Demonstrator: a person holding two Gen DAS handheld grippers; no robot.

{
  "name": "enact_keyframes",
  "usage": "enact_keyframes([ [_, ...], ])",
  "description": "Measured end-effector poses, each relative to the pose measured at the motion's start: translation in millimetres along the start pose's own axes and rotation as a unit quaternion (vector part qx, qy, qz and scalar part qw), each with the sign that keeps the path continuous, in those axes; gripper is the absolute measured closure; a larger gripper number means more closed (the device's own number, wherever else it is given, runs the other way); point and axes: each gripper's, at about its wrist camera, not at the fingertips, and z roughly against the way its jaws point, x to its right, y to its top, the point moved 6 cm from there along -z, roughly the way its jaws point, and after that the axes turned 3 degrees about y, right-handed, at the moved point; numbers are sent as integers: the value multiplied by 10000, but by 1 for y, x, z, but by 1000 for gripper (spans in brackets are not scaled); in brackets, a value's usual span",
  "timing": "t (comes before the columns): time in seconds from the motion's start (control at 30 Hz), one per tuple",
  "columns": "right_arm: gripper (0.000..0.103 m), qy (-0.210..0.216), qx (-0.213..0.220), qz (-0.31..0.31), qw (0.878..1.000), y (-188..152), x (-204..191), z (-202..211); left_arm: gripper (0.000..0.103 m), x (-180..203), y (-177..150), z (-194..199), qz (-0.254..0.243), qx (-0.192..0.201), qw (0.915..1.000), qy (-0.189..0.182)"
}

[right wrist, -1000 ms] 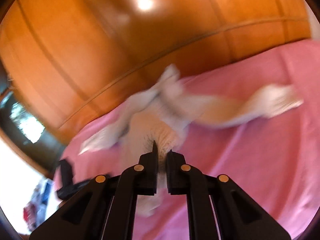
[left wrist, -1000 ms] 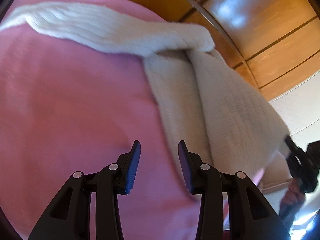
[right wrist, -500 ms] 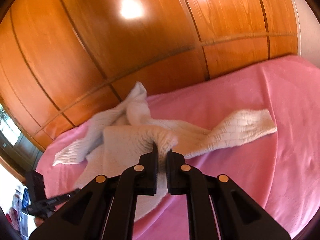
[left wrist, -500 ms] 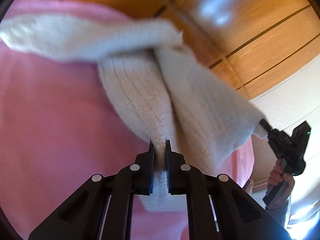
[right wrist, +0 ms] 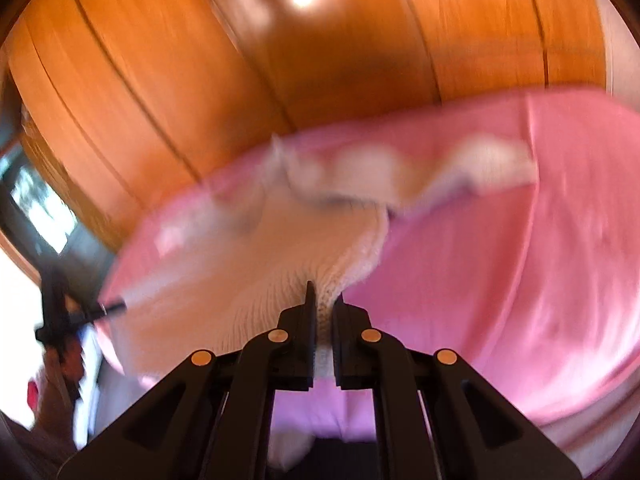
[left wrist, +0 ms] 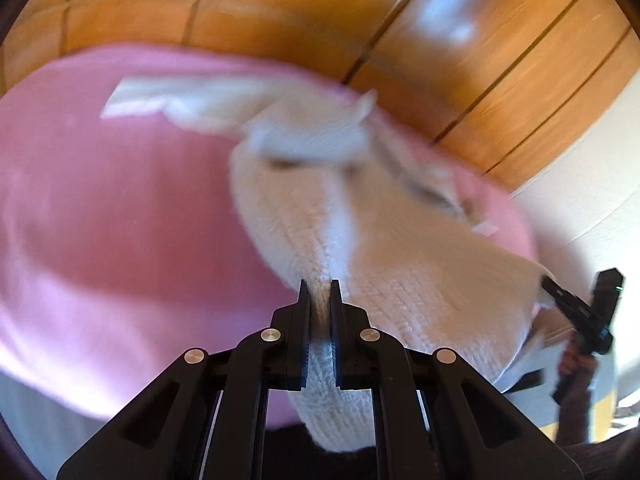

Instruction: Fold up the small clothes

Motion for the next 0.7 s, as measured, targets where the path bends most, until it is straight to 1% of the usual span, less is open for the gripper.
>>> enact_keyframes([
  [0.03, 98, -142, -359, -29, 9992, -23, 7, -14, 95, -10, -9, -4, 98, -99, 9998, 152],
  [0.1, 98, -325, -734, -74, 9967, -48, 17, -31, 95, -33, -24, -17, 321, -194, 9980, 499],
  [0.13, 97, -407, -933, -91, 9948, -59, 23, -39, 95, -42, -29, -14, 413, -169, 9973, 588],
  [0.17, 96, -509, -1054, -81, 9931, -64, 27, -45, 95, -49, -28, -12, 591, -129, 9961, 647],
  [0.2, 93, -681, -1074, -82, 9918, -65, 32, -48, 93, -62, -27, -11, 816, -46, 9941, 713],
  [0.23, 92, -786, -1041, -126, 9914, -60, 36, -50, 88, -73, -23, -9, 917, 35, 9924, 822],
  [0.27, 91, -821, -975, -135, 9917, -54, 37, -50, 74, -79, -22, -7, 972, 133, 9904, 971],
  [0.3, 89, -908, -858, -105, 9921, -46, 36, -50, 59, -89, -14, -3, 995, 282, 9874, 1196],
  [0.37, 41, -1138, -499, 29, 9922, -22, 30, -51, 49, -108, 1, -2, 1117, 521, 9819, 1436],
  [0.43, 41, -1051, -263, 221, 9939, -6, 13, -57, 49, -130, 25, -3, 1357, 724, 9741, 1658],
  [0.47, 41, -949, -240, 276, 9948, -1, 4, -63, 49, -139, 34, -6, 1382, 778, 9719, 1738],
  [0.5, 41, -825, -233, 326, 9958, 4, -6, -71, 49, -151, 47, -8, 1381, 834, 9681, 1916],
  [0.53, 41, -690, -265, 397, 9965, 7, -16, -84, 49, -164, 64, -13, 1370, 885, 9610, 2232],
  [0.57, 41, -590, -333, 461, 9966, 8, -25, -97, 49, -176, 73, -15, 1382, 919, 9568, 2389],
  [0.67, 43, -291, -554, 597, 9963, 3, -51, -132, 49, -210, 117, -20, 1530, 1046, 9471, 2621],
  [0.7, 43, -243, -625, 643, 9957, 1, -58, -142, 49, -215, 125, -22, 1546, 1076, 9456, 2651],
])
